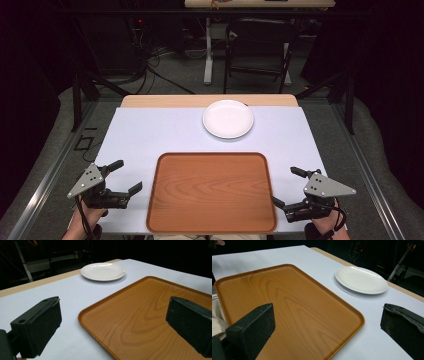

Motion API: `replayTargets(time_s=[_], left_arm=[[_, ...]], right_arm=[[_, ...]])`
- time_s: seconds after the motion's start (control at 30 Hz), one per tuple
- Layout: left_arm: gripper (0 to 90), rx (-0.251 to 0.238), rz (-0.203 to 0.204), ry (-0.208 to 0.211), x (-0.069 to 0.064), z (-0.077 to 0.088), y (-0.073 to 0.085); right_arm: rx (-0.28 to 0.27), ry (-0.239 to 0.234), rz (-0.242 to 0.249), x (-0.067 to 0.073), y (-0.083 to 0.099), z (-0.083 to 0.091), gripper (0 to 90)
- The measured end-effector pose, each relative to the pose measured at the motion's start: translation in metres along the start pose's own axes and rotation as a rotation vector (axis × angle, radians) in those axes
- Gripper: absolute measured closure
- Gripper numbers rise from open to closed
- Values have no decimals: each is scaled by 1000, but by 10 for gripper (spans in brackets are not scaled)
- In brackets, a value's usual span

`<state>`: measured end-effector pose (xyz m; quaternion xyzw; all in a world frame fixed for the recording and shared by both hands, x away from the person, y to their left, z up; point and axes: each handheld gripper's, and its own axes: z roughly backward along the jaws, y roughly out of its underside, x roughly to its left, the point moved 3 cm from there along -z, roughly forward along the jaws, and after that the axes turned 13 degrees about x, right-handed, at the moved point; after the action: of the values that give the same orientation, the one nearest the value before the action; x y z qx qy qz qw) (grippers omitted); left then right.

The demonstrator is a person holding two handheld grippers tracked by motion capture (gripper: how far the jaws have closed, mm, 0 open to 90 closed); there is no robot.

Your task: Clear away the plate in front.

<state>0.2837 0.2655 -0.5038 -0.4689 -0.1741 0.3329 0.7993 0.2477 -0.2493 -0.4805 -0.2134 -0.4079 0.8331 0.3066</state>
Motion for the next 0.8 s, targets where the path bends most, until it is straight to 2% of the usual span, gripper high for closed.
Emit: replayTargets(time_s=[0.33, 0.47, 0.53, 0.67, 0.8], left_arm=[[12, 9, 0, 9, -3, 1, 0], [2, 34, 2, 22, -5, -5, -3], [1, 48, -16, 21, -7, -7, -4], [1, 34, -9, 17, -8, -8, -6], [1, 48, -8, 12, -8, -9, -7]], right_arm=[[19, -3, 5, 1, 0, -2, 0], [23, -4, 3, 0, 0, -2, 0], [26, -4, -2, 0, 0, -2, 0], [32, -2, -2, 0, 0, -3, 0], [45, -2, 1, 0, 0, -4, 0]])
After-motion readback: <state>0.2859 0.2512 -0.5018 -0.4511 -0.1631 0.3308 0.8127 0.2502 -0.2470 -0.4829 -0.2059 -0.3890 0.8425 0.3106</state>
